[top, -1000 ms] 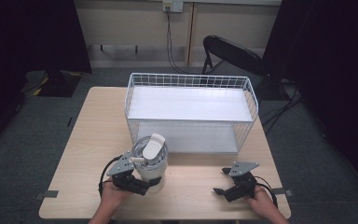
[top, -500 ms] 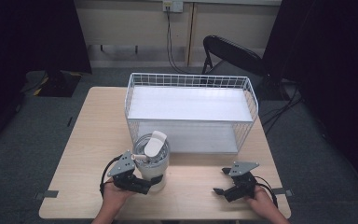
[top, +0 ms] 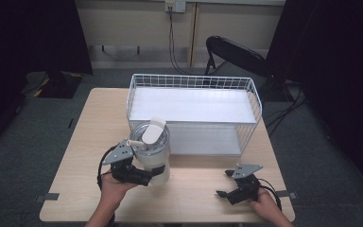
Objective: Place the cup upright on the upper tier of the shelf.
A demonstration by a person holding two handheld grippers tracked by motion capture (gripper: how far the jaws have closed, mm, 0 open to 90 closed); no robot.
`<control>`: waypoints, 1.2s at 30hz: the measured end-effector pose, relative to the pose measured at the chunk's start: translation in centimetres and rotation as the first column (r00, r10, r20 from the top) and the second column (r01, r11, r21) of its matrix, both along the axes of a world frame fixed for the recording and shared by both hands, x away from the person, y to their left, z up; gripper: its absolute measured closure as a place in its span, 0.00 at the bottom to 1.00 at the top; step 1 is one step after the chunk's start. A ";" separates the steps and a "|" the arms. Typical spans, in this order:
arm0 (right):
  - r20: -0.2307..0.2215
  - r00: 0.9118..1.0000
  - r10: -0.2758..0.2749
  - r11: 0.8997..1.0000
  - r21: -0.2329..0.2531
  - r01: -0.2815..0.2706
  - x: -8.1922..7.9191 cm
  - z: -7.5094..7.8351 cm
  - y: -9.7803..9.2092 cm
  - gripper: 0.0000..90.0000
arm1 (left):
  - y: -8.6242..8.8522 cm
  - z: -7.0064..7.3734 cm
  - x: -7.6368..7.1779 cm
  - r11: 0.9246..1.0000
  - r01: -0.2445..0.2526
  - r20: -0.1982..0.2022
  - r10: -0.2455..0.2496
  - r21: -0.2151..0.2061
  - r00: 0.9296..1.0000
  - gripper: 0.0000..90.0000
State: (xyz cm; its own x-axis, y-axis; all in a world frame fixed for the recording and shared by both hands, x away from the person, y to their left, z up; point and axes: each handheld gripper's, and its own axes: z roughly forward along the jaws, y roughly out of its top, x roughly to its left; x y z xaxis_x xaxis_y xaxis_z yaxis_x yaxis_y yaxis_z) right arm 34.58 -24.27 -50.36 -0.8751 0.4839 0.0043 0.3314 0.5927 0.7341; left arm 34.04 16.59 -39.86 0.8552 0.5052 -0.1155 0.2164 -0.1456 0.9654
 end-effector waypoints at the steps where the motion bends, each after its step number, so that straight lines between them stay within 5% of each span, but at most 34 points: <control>1: 0.000 1.000 0.000 1.000 0.000 0.000 0.0 0.0 0.0 0.14 | 0.2 0.6 0.3 1.000 -0.008 -0.003 0.008 -0.002 1.000 0.10; 20: 0.000 1.000 0.000 1.000 0.000 0.000 0.0 0.0 0.0 0.14 | -0.2 4.8 2.6 1.000 -0.026 -0.071 0.026 0.008 0.997 0.10; 36: 0.000 1.000 0.000 1.000 0.000 0.000 0.0 0.0 0.0 0.14 | -1.8 7.7 3.7 1.000 -0.005 -0.056 0.005 0.000 0.998 0.10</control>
